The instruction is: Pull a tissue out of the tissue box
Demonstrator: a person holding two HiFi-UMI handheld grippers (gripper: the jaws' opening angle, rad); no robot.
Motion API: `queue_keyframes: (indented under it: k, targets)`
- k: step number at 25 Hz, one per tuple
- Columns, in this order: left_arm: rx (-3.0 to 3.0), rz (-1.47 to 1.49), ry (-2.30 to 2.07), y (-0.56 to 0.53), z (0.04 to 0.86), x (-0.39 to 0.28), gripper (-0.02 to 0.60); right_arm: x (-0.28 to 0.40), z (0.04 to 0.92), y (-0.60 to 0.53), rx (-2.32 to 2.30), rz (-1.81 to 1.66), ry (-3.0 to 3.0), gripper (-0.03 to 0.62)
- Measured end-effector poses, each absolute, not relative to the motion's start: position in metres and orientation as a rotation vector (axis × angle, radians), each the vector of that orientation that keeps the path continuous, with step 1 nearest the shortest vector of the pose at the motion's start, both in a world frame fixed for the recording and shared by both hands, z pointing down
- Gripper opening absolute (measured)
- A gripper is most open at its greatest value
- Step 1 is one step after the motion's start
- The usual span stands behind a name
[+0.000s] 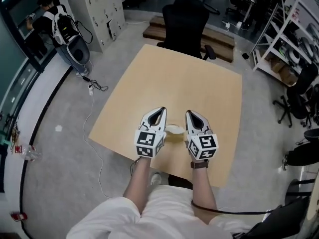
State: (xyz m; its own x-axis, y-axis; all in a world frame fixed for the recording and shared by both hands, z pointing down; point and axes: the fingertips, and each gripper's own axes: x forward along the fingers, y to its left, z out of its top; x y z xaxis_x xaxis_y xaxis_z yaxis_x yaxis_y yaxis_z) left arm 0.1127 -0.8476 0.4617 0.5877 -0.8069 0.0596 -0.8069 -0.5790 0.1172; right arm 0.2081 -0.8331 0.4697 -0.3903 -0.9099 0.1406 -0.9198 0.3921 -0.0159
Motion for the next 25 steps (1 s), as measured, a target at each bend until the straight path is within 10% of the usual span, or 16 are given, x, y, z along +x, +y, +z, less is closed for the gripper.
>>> queue_keyframes:
  k: [21,25]
  targets:
    - [2.446,0.222,-1.346,-0.894,0.588,0.091,0.002,0.17,0.604,-0.86,1.126,0.255,-2.406,0.004]
    - [2.434,0.236,-1.33,-0.893,0.6,0.091,0.002,0.148,0.619,-0.849,0.988,0.295,-2.463,0.085]
